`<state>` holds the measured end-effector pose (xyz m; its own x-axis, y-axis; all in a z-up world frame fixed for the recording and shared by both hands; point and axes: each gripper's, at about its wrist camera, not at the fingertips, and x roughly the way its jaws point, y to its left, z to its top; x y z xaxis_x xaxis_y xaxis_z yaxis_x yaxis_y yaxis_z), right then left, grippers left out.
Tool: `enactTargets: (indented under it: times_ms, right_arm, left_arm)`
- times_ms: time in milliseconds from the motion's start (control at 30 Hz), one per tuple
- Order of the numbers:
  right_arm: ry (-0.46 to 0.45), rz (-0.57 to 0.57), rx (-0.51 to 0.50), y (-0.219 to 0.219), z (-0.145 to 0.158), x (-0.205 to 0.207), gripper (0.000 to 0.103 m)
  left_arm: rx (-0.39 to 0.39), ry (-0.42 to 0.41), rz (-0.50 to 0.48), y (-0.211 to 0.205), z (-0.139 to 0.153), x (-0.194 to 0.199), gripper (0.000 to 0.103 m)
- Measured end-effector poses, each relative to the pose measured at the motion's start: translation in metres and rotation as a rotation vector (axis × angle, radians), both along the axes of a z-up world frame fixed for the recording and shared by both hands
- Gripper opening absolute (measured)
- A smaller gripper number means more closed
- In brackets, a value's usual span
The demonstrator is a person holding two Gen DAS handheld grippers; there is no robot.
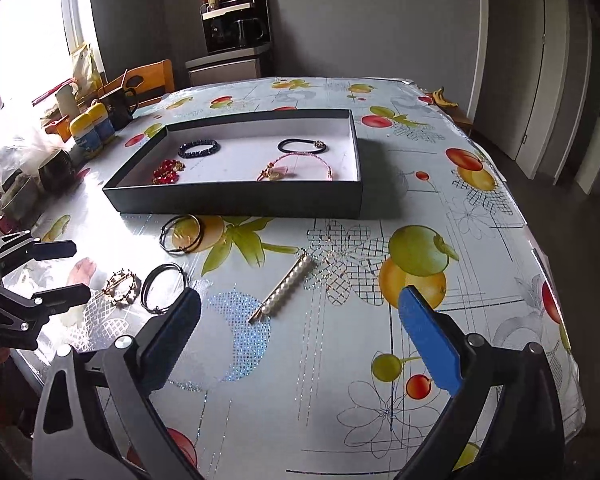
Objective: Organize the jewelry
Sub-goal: 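Withdraw both tools from the box toward the remaining jewelry, then grasp the gold bangle with the left gripper while the right grasps the pearl hairpin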
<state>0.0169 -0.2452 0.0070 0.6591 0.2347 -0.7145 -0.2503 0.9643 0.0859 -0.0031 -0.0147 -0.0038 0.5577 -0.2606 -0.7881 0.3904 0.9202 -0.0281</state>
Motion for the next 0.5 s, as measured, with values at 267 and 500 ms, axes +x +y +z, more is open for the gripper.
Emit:
enactTargets:
  times_ms: [267, 500]
  right_arm:
    - [0.027, -0.002, 0.009, -0.003, -0.008, 0.000, 0.098]
    - [0.036, 0.011, -0.001, 0.000, -0.014, 0.002, 0.096]
  left_arm:
    - [-0.009, 0.020, -0.035, -0.010, -0.012, 0.004, 0.080]
    - [0.012, 0.009, -0.065, -0.019, -0.014, 0.005, 0.069]
